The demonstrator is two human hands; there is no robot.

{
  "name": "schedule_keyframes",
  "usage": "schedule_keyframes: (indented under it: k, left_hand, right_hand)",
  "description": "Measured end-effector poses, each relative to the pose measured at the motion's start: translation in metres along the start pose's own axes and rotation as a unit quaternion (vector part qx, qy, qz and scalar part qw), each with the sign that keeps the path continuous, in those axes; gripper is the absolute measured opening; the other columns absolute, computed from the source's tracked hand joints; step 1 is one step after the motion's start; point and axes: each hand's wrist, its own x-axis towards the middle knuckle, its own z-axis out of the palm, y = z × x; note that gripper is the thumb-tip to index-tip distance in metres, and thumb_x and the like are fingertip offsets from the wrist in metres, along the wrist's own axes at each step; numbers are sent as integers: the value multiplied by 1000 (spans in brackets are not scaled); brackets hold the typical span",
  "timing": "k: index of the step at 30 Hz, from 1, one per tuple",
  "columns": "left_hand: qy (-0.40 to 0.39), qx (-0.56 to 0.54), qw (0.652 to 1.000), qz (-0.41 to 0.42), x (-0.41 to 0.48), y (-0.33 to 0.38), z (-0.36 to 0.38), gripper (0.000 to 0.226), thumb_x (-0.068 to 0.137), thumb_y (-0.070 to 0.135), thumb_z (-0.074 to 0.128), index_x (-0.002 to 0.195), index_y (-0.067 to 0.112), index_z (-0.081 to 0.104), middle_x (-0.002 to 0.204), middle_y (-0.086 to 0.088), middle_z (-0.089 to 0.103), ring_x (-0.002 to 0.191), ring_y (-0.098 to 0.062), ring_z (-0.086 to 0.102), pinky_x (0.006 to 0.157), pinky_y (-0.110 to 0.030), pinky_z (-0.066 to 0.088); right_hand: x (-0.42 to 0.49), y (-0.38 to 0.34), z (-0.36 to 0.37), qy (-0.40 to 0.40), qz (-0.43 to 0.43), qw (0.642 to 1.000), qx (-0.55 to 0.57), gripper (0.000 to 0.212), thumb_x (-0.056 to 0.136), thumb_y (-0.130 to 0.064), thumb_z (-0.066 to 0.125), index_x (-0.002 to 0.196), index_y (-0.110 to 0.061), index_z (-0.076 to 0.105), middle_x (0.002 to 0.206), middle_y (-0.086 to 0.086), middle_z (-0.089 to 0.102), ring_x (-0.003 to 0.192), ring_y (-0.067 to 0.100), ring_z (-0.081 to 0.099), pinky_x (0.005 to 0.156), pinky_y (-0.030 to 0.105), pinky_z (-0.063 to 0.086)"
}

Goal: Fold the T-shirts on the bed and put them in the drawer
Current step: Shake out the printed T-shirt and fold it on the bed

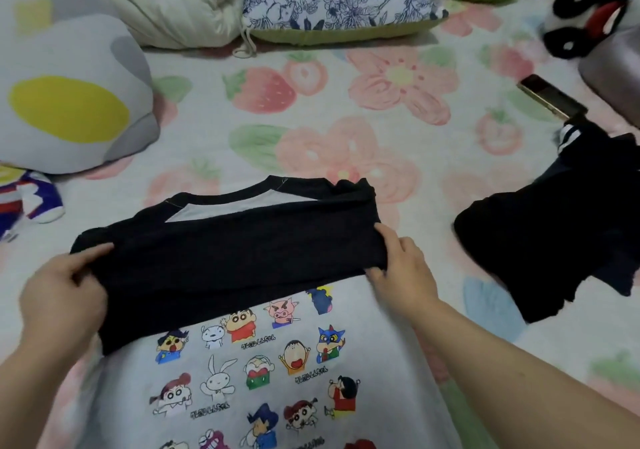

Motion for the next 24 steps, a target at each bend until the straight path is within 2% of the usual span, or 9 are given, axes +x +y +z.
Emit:
schedule_keyframes:
  k: [2,5,10,13,16,18,20,22,24]
  left_hand:
    - [-52,35,997,-35,-11,-20,11,58,74,10,36,127,24,53,123,-20,55,110,-42,52,88,-51,46]
    - [-69,12,997,-37,-17,-25,22,74,63,14,34,136,16,43,141,-16,37,131,-35,35,109,-43,29]
    - [-42,-22,997,-54,-11,-20,26,94,74,-10,45,139,48,10,133,-7,32,123,-29,35,102,-38,33]
    - [-66,-48,994,-78,-3,-6,18,87,73,-10,48,141,40,25,140,-8,31,130,-32,34,104,-48,37]
    - [-56,93,992,-66,-6,32,2,73,63,27,57,135,30,43,140,-14,30,128,-36,31,101,-53,38]
    - [-31,136,990,15,-10,77,3,66,59,41,49,123,26,58,128,-16,45,120,-39,39,98,-52,38]
    - [-70,93,988,99,-15,137,26,51,69,45,50,112,22,66,116,-12,59,114,-37,49,95,-47,40]
    - [-137,19,980,143,-20,200,65,40,81,46,56,112,22,65,111,-4,64,112,-29,53,96,-42,40]
    - [-176,28,965,194,-27,249,109,46,81,47,60,122,25,57,117,-2,60,115,-25,50,96,-39,37]
  right_hand:
    - [-1,4,2,28,-31,999,-17,61,87,-23,51,142,-30,26,118,9,47,110,28,45,84,36,42]
    - [-3,10,6,64,-55,996,-7,52,89,-23,48,140,-29,35,111,7,51,104,27,49,77,34,40]
    - [-3,23,4,114,-15,993,7,39,91,-18,42,127,-26,55,96,6,58,93,26,53,68,31,39]
    - [-2,29,1,76,-33,996,-36,36,85,-16,52,120,-20,60,98,5,57,97,24,52,73,31,43]
    - [4,25,-7,67,14,995,75,36,78,-17,56,114,-19,60,104,0,56,99,20,53,82,31,42]
    - [20,16,-12,94,82,973,192,27,82,-20,52,107,-19,61,103,-1,59,95,17,54,79,28,39]
    - [38,1,-12,92,135,953,256,17,85,-23,50,97,-20,61,99,-2,63,90,17,55,75,26,37]
    - [50,-14,-5,87,151,940,294,14,87,-27,53,94,-18,62,94,-3,65,91,18,59,74,27,40]
    - [55,-22,1,92,151,936,305,18,87,-28,55,99,-18,63,94,-2,65,94,19,61,75,27,42]
